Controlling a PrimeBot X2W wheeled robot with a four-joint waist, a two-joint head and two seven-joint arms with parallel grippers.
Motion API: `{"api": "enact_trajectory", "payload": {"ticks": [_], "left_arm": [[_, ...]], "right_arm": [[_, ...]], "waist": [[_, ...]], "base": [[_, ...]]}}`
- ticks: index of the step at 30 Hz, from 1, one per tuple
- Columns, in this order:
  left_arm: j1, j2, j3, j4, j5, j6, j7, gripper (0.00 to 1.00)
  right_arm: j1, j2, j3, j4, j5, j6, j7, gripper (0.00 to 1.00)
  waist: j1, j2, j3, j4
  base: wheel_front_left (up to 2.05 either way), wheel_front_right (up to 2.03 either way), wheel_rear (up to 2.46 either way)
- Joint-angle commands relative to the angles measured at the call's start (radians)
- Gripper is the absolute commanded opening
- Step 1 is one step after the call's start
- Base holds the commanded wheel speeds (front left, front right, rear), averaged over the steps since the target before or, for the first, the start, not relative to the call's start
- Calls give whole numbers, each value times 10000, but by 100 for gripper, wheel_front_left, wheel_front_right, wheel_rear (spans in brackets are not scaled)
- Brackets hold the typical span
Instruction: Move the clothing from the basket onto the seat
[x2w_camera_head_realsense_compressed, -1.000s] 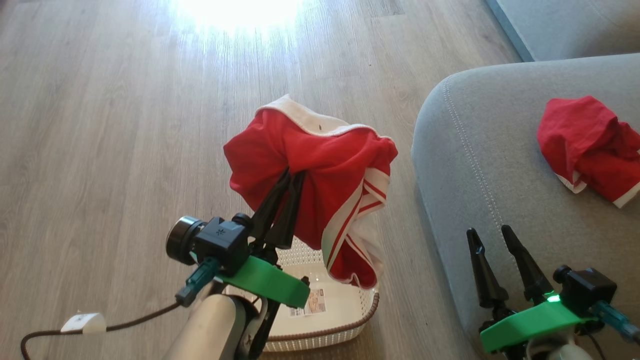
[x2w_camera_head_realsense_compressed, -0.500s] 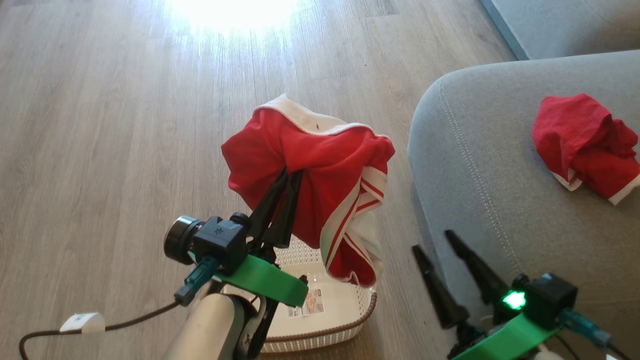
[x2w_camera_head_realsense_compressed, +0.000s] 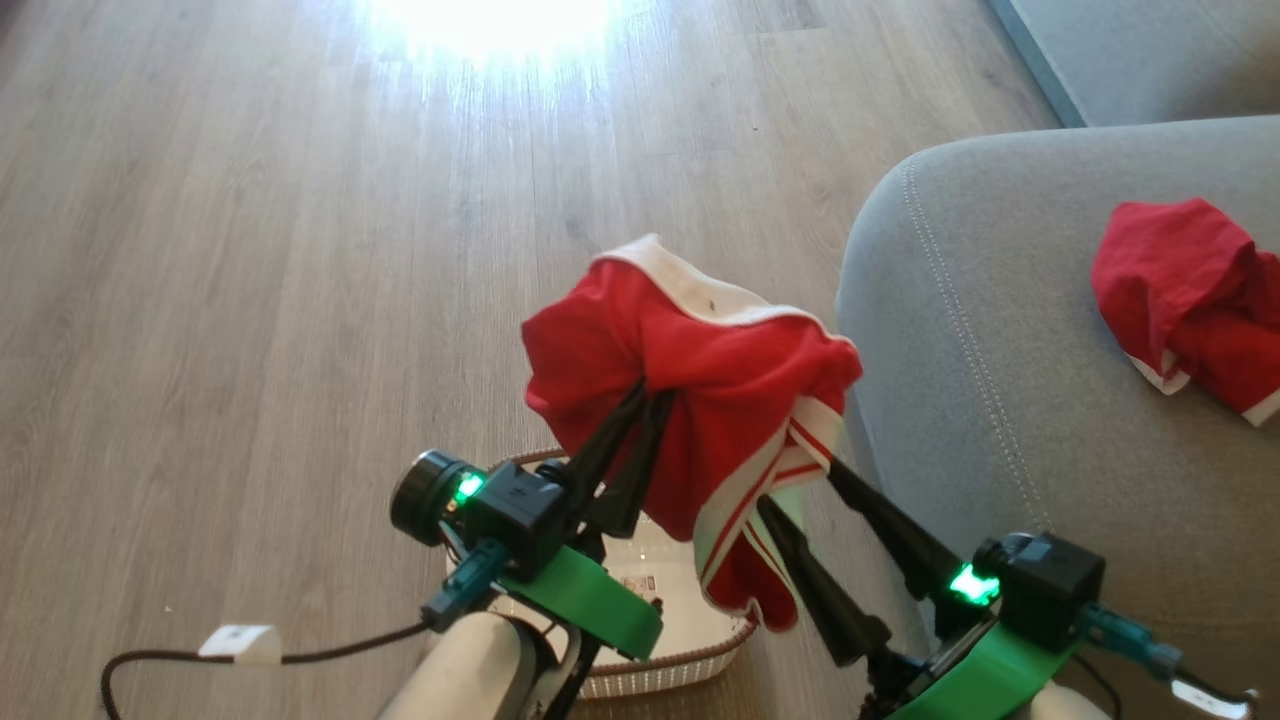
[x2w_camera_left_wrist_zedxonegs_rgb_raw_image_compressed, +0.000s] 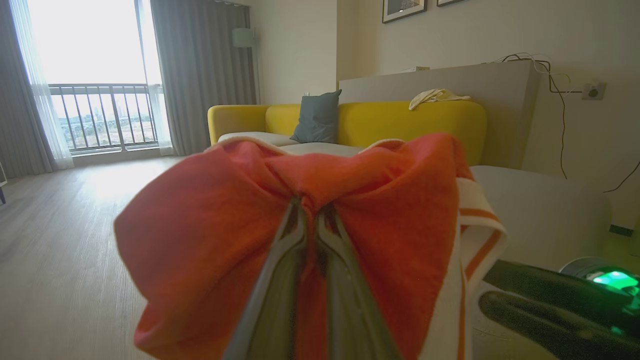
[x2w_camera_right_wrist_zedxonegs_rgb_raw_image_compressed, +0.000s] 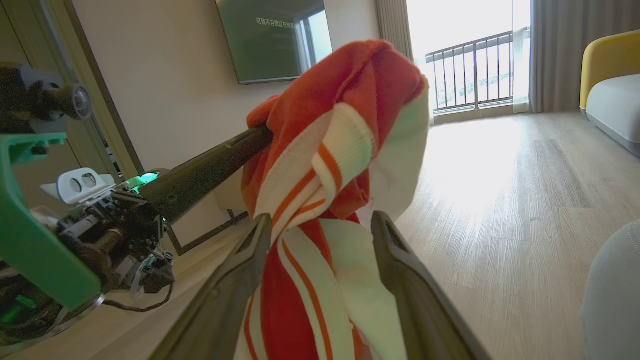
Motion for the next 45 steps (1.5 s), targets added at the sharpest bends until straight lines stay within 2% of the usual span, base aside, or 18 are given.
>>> {"api": "enact_trajectory", "payload": {"ticks": [1, 6, 11, 21, 30, 31, 32, 45], "left_arm": [[-562, 51, 203, -291, -3, -32, -53, 0], [-588, 51, -180, -200, -52, 22, -53, 0], [-659, 51, -617, -101, -84, -20, -53, 0], [-629, 51, -1640, -177, -292, -90, -53, 0], [-739, 51, -2150, -175, -462, -148, -53, 0], [-749, 51, -2170, -175, -480, -139, -53, 0], [-757, 51, -2181, -172, -501, -127, -53, 0], [-748, 51, -1999, -32, -626, 0, -53, 0]], "right_arm": [[-436, -116, 202, -258, -11, -2, -94, 100], [-561, -176, 645, -143, 225, -2, -94, 100], [-740, -206, 665, 189, 255, -2, -94, 100], [-814, 228, 138, 962, -341, -2, -94, 100], [-973, 338, 478, 1302, -658, -2, -94, 100], [-990, 344, 483, 1330, -655, -2, -94, 32], [-999, 361, 455, 1350, -658, -2, -94, 0], [-879, 588, -143, 1222, -606, -2, -94, 0]], "waist": [[0, 0, -12, 67], [0, 0, -29, 189], [0, 0, -35, 254], [0, 0, -83, 358], [0, 0, -42, 455], [0, 0, -36, 462], [0, 0, -32, 468], [0, 0, 19, 472]], "base": [[0, 0, 0], [0, 0, 0], [0, 0, 0], [0, 0, 0], [0, 0, 0], [0, 0, 0], [0, 0, 0], [0, 0, 0]]}}
